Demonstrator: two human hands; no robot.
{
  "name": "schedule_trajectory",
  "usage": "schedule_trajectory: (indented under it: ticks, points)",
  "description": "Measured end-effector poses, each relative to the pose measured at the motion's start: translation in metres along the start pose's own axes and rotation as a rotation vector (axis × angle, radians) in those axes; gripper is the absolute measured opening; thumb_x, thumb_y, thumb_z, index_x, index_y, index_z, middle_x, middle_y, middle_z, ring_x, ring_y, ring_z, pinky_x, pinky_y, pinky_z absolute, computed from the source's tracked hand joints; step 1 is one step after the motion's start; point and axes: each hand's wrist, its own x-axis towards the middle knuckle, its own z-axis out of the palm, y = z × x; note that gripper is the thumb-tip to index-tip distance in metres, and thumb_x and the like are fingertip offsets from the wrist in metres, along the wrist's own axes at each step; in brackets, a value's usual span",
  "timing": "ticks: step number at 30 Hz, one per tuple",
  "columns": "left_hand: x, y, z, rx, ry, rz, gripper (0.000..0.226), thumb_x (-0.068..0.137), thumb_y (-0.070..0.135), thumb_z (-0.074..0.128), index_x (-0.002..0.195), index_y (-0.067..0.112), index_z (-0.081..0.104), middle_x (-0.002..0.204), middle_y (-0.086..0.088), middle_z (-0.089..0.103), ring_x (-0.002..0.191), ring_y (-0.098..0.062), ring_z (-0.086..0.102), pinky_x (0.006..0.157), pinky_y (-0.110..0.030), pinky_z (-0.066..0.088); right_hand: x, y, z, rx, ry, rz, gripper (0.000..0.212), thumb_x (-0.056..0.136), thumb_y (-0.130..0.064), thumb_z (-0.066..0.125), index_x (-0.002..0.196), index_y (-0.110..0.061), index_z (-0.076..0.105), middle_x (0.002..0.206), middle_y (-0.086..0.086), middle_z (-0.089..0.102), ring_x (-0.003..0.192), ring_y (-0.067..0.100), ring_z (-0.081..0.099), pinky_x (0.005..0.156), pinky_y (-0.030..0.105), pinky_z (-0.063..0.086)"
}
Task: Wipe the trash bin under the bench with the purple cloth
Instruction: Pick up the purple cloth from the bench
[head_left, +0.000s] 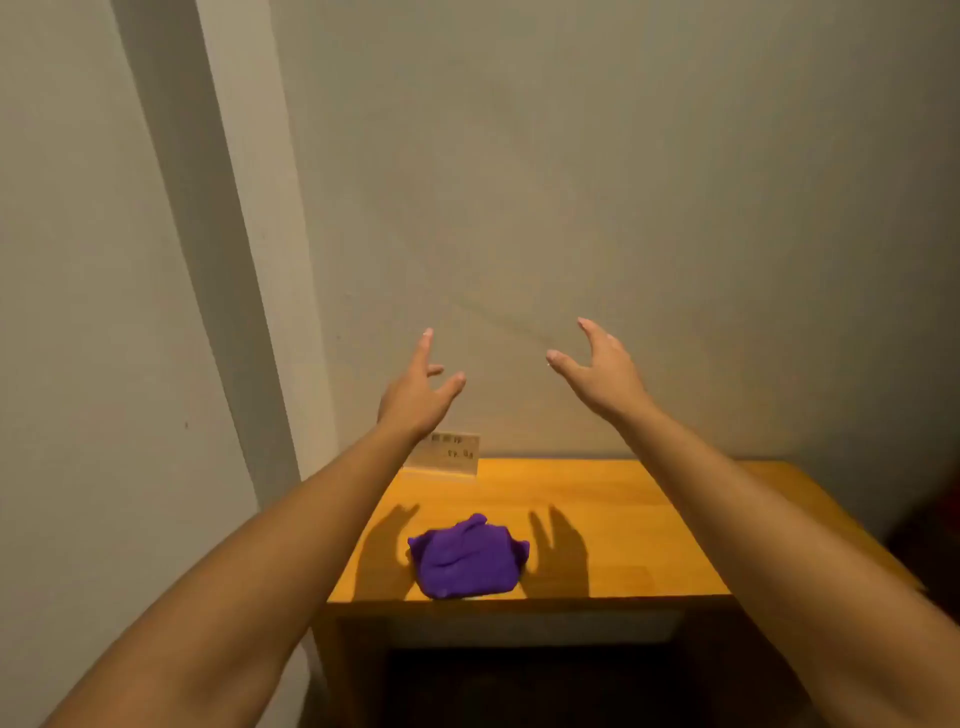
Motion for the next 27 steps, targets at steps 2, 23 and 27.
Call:
schedule_trajectory:
  ticks: [2, 23, 27]
  points:
    - [0.001, -0.021, 0.025, 0.035, -0.135, -0.019, 0.083, 0.094, 0.055, 0.059, 0.161, 0.034, 0.014, 0.14, 0.0, 0.063, 0.127, -0.026, 0.059, 0.102, -0.042, 0.048, 0.014, 0.019, 0.027, 0.118, -0.087, 0.083, 0.08, 0.095, -0.058, 0.062, 0.16, -0.025, 0.03, 0.163, 0.009, 0.039, 0.148, 0.032, 0.04, 0.114, 0.051, 0.041]
    - [-0.135, -0.118, 0.124, -0.098, -0.247, -0.5, 0.043, 0.085, 0.047, 0.076, 0.118, 0.02, 0.067, 0.102, 0.008, 0.072, 0.092, -0.01, 0.068, 0.073, -0.021, 0.051, -0.112, 0.13, 0.197, 0.369, -0.518, 0.248, 0.04, 0.092, -0.035, 0.075, 0.128, -0.024, 0.062, 0.12, -0.007, 0.065, 0.106, 0.012, 0.062, 0.082, 0.025, 0.051]
    - [-0.176, -0.08, 0.108, -0.565, -0.032, -0.59, 0.022, 0.086, 0.043, 0.077, 0.105, 0.032, 0.071, 0.097, 0.009, 0.079, 0.091, -0.008, 0.075, 0.071, -0.021, 0.059, -0.153, 0.11, 0.169, 0.657, -0.427, 0.383, 0.037, 0.09, -0.058, 0.068, 0.121, -0.039, 0.06, 0.116, -0.012, 0.071, 0.103, 0.006, 0.07, 0.082, 0.028, 0.06]
